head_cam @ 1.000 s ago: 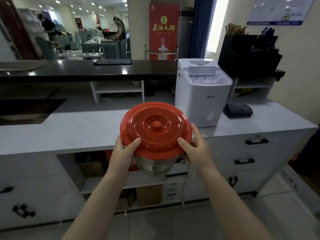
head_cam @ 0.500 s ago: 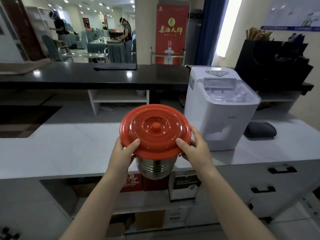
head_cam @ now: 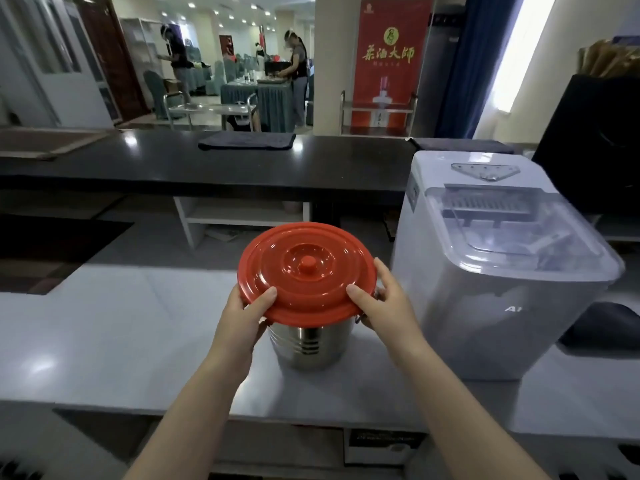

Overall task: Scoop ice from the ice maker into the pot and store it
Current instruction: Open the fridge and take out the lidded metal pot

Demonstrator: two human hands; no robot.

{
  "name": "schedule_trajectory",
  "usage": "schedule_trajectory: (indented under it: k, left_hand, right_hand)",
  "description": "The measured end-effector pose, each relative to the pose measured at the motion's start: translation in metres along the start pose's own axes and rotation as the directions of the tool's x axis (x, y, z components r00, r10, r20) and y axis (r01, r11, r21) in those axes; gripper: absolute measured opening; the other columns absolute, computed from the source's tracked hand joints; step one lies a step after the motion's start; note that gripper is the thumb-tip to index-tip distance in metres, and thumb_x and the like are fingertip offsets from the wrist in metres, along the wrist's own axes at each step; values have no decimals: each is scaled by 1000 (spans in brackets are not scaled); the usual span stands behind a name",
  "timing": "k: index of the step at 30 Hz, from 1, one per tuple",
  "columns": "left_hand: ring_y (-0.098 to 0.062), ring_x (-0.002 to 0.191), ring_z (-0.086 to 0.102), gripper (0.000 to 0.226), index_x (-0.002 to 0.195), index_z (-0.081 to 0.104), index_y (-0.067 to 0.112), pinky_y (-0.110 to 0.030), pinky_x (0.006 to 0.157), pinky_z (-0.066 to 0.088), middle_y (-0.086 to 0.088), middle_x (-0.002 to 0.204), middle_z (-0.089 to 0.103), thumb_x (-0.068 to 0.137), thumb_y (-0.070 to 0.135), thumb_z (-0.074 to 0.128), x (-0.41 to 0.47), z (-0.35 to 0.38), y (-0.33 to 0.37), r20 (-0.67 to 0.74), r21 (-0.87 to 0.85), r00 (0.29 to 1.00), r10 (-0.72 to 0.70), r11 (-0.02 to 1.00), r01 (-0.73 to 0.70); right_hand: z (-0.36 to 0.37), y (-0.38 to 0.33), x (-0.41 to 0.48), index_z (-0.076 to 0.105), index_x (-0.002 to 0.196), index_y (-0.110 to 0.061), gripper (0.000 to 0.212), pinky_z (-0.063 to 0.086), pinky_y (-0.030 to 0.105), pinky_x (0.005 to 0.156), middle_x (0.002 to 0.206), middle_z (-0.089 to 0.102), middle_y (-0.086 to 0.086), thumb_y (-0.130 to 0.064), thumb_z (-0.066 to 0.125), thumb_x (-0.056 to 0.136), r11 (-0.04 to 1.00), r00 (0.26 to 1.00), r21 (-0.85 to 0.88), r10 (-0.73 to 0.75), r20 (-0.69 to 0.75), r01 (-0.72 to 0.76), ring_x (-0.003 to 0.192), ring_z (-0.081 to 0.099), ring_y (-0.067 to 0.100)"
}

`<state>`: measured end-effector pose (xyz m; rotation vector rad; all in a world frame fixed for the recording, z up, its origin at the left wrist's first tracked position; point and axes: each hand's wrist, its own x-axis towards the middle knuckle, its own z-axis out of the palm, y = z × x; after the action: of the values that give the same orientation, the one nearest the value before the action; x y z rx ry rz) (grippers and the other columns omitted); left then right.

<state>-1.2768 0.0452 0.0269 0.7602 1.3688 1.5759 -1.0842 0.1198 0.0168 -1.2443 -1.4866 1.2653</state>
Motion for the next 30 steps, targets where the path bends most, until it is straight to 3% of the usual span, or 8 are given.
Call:
schedule_trajectory:
  k: [13, 19, 24, 28, 30]
  left_hand:
    - [-19, 108, 61, 32, 120, 55, 27, -30, 80, 48, -2, 116, 66, 89, 23, 61, 35, 14, -19, -87, 10, 996, -32, 999, 33]
    - [-19, 110, 61, 31, 119, 56, 25, -36, 93, 48, -2, 118, 66, 89, 26, 62, 35, 14, -26, -129, -7, 991, -37, 999, 36]
    - [-17, 112, 59, 29, 117, 58, 27, -38, 95, 45, 2, 117, 66, 89, 31, 61, 26, 14, -28, -118, -25, 992, -36, 999, 33]
    - [-18, 123, 47, 45, 131, 48, 34, -43, 103, 38, 9, 130, 54, 88, 42, 58, 13, 8, -31, -136, -35, 989, -53, 998, 49]
    - [-20, 126, 43, 57, 141, 37, 31, -44, 107, 36, 8, 137, 45, 90, 45, 55, 4, 3, -35, -155, -44, 985, -78, 996, 71]
  right_hand:
    - [-5, 16, 47, 28, 142, -48, 91, 49, 49, 96, 124, 57, -15, -65, 68, 62, 999, 998, -25, 24, 58, -22, 117, 56, 16]
    - [-2, 21, 50, 29, 140, -50, 88, 50, 47, 96, 127, 56, -17, -67, 67, 63, 999, 999, -28, -13, 53, 15, 118, 55, 11]
    - [0, 20, 42, 46, 130, -46, 58, 48, 44, 99, 116, 59, -24, -60, 63, 77, 1000, 999, 7, -13, 46, 13, 116, 55, 7]
    - [0, 22, 29, 21, 150, -33, 79, 34, 44, 111, 149, 38, -7, -57, 58, 85, 999, 999, -1, 42, -6, -42, 137, 36, 16]
    - [0, 26, 20, 17, 151, -31, 82, 33, 47, 111, 155, 29, -2, -61, 55, 85, 998, 997, 3, 65, -32, -65, 139, 33, 19]
